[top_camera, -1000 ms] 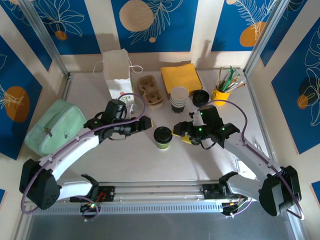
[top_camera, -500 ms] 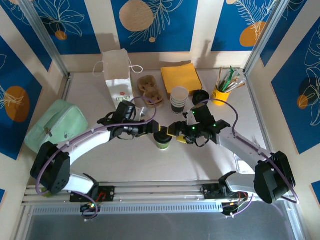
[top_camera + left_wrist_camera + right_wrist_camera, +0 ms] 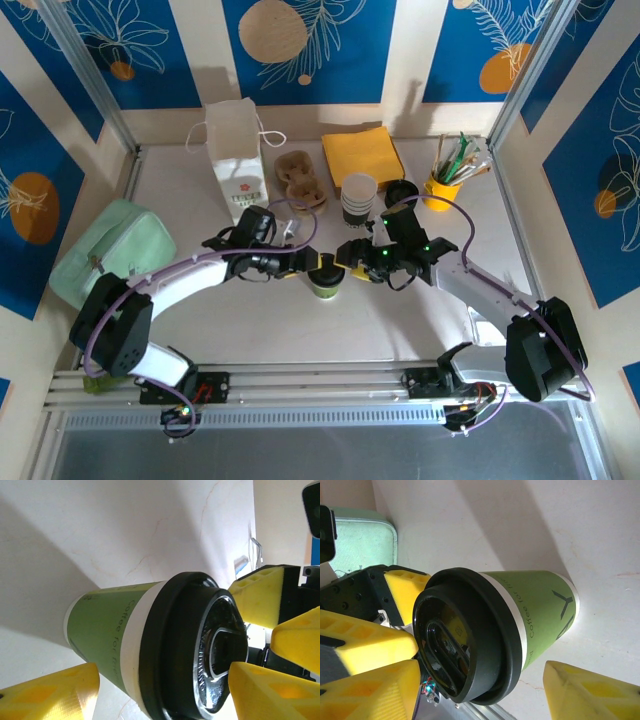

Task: Pack the takeout coffee

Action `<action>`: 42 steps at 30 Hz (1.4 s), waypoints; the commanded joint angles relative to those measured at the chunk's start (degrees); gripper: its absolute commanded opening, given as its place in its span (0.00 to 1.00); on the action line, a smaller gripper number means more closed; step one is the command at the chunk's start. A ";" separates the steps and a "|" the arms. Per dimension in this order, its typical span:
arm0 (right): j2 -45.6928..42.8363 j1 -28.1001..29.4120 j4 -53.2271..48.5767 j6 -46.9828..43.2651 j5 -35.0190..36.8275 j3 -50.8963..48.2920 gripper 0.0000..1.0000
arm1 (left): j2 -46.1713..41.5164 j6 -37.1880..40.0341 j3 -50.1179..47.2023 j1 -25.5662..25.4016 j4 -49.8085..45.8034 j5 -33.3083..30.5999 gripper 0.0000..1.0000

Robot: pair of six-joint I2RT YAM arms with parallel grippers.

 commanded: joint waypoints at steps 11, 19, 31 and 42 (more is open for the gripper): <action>2.17 0.45 1.08 1.13 0.83 0.10 0.66 | 0.28 3.07 -0.56 -0.43 -2.62 -1.06 0.64; 3.18 0.71 0.62 1.06 1.78 0.25 0.66 | -0.05 2.59 -1.18 -0.39 -2.42 -1.28 0.62; 4.95 1.02 0.01 0.64 3.10 1.13 0.65 | -0.03 1.71 -1.34 -0.32 -1.99 -1.33 0.58; 5.35 0.93 -0.23 0.35 3.91 0.28 0.65 | 0.19 2.03 -1.35 -0.29 -2.84 -2.19 0.54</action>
